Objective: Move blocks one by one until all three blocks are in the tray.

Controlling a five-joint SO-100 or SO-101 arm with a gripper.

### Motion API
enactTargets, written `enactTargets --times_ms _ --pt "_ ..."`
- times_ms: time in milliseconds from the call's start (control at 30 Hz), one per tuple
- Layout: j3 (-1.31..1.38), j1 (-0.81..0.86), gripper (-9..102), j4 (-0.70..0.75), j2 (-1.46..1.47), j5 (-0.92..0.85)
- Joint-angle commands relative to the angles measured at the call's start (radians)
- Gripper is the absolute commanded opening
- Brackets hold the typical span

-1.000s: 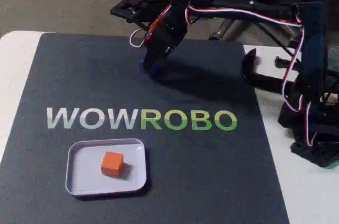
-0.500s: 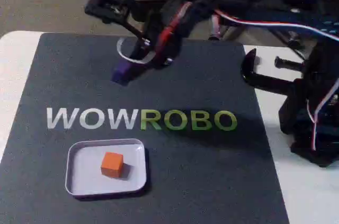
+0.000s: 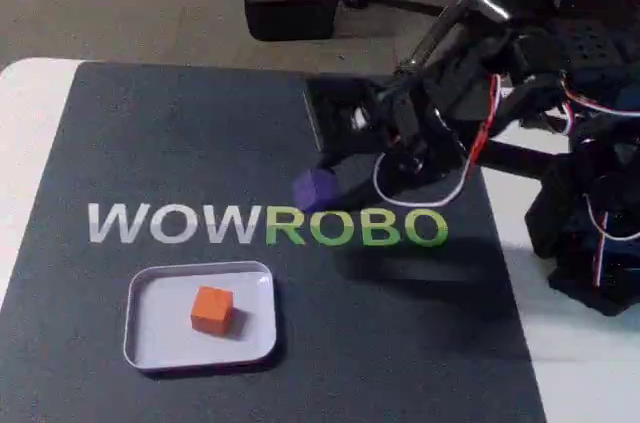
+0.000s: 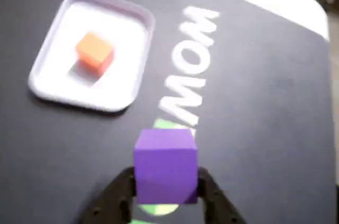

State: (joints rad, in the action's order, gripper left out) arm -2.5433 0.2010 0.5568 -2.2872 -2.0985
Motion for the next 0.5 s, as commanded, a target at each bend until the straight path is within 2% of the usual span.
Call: enactTargets --times_ms 0,200,467 --pt "-0.003 -0.048 -8 -0.058 -0.011 0.026" --pt "0.207 -0.115 -8 -0.084 0.245 0.207" --pt "0.505 -0.100 -8 -0.084 0.592 0.272"
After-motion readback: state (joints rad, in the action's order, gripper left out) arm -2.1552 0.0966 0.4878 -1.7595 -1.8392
